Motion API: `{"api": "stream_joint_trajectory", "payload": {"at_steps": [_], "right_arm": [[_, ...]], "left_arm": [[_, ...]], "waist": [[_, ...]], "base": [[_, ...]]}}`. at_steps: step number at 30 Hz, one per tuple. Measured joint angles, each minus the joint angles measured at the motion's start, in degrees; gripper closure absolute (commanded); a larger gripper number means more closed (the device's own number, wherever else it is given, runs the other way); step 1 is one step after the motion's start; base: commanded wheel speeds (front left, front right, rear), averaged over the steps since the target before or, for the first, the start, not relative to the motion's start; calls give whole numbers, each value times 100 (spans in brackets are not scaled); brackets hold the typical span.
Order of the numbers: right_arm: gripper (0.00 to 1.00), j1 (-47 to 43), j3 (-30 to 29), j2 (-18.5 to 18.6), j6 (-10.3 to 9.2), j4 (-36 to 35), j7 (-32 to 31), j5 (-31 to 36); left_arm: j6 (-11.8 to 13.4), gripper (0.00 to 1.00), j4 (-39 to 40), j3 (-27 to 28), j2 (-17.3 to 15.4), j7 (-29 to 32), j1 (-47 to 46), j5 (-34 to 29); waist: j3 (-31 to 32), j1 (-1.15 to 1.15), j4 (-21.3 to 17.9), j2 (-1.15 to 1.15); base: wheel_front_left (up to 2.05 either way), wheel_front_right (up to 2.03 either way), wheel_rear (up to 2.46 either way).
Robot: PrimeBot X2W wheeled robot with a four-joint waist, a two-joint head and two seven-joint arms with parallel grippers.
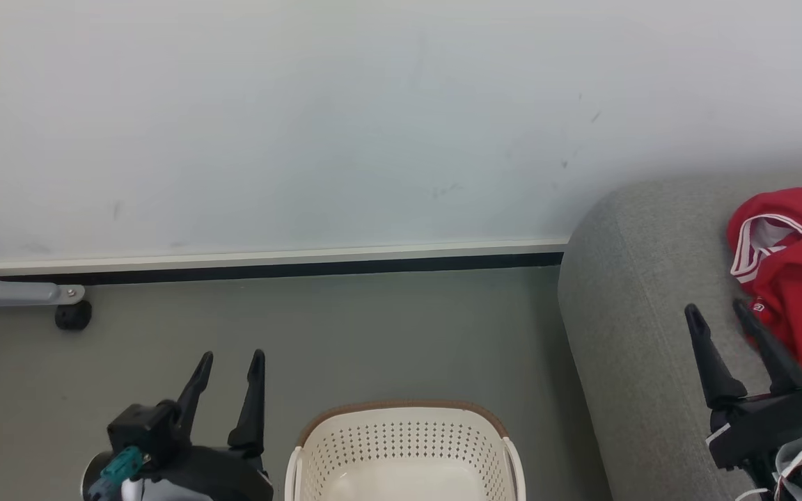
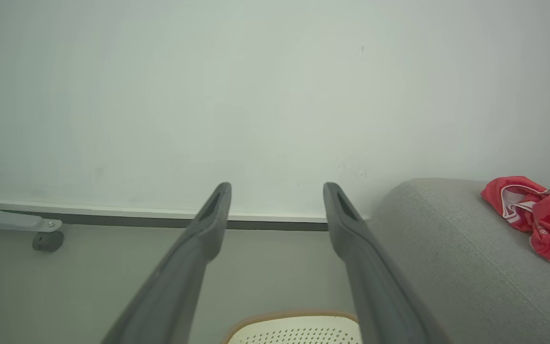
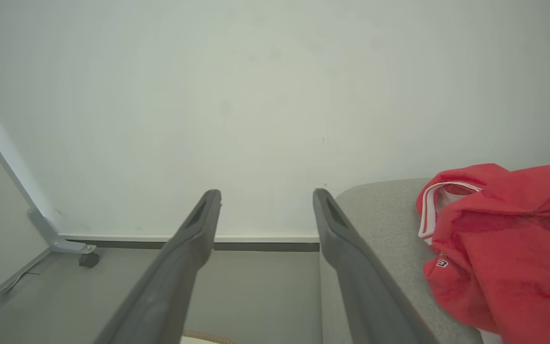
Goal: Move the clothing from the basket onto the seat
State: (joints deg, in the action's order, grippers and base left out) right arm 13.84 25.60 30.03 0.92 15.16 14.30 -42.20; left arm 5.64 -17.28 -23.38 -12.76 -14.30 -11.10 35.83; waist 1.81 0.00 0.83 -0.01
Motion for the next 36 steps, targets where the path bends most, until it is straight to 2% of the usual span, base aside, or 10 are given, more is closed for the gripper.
{"api": "stream_joint_trajectory", "payload": {"at_steps": [9, 13, 19, 36], "right_arm": [[0, -439, -182, -167, -350, -714, 0, 332], [0, -656, -229, -236, -439, -916, 0, 442], [0, -806, -279, -363, -495, -1092, 1, 577], [0, -924, -553, -407, -501, -1262, 24, 793]], "left_arm": [[98, 0, 247, 412, 54, 0, 463, -22], [100, 0, 353, 533, 103, 0, 589, -102], [141, 0, 478, 699, 145, 0, 765, -192], [142, 0, 564, 914, 334, -1, 764, -527]], "waist": [[14, 0, 125, 1], [0, 0, 141, 1], [-72, 0, 100, 1], [-137, 0, 61, 1]], "base": [[0, 0, 0], [0, 0, 0], [0, 0, 0], [0, 0, 0]]}}
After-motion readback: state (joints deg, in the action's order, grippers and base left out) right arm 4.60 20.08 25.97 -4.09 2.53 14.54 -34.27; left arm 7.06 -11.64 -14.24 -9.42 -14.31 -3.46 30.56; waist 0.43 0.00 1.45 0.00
